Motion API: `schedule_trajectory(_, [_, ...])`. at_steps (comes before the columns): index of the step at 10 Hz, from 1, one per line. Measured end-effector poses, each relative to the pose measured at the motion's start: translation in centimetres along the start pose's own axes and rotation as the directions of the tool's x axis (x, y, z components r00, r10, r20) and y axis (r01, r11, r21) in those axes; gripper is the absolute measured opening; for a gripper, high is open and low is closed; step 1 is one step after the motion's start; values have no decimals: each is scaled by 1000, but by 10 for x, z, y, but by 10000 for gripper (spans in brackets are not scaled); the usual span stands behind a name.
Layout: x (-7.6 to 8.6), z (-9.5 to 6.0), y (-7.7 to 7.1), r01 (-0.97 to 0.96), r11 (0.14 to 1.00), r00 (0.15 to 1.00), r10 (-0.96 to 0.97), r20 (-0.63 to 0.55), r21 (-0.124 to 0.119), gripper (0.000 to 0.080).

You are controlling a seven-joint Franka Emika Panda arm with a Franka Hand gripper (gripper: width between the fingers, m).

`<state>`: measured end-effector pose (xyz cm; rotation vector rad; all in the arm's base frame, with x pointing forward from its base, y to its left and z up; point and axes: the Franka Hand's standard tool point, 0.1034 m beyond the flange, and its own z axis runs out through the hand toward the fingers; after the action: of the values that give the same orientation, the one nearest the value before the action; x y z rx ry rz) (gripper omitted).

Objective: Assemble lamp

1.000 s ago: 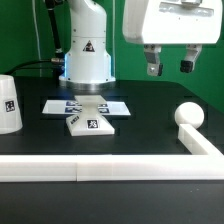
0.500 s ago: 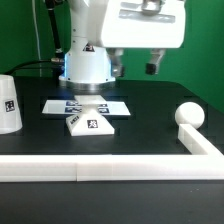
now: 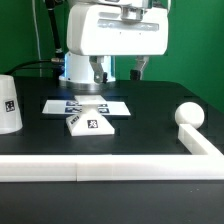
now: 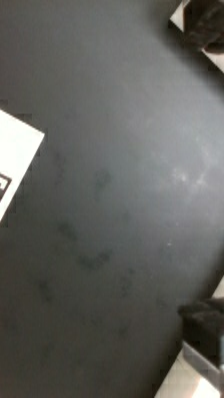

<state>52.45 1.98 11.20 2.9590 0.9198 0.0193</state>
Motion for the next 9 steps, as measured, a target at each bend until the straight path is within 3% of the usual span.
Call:
schedule_trajectory(1, [-3,-1,2,-87,996,996,87,8,2,700])
schedule_trajectory(3, [-29,8,6,-163,987,985,163,48,9,700])
schedule_trajectory(6, [-60,28,11,-232,972,971,229,63,45,700])
schedule_trajectory(9, [-59,27,10,-227,973,973,224,64,46,700])
